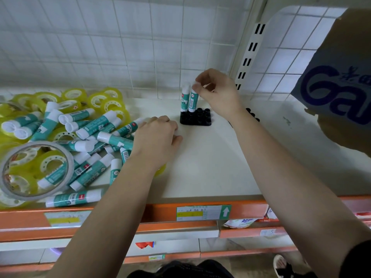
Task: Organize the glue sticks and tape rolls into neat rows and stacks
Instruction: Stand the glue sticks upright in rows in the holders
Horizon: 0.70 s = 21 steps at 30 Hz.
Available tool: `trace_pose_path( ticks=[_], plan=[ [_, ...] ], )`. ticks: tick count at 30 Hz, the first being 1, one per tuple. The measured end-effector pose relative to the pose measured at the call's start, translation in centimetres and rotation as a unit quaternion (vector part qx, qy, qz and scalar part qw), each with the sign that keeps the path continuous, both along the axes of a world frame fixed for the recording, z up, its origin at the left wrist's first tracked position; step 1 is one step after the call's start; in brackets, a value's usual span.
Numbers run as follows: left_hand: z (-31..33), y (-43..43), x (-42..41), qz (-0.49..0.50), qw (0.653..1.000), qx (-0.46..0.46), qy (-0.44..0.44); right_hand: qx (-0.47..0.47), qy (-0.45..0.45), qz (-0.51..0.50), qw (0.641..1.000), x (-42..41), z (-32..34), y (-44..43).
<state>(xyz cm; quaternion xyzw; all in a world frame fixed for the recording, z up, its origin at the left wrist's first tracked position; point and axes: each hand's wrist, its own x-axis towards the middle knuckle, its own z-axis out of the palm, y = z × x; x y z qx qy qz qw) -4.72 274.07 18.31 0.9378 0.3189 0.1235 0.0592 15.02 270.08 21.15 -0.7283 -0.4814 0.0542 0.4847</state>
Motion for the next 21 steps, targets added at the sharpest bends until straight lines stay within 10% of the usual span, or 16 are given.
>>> trace_pose_path(
  ticks=[21],
  plan=[
    [0.13, -0.23, 0.02, 0.006, 1.0, -0.001, -0.004, 0.038, -0.016, 0.014, 0.999, 0.08, -0.2, 0.43]
  ],
)
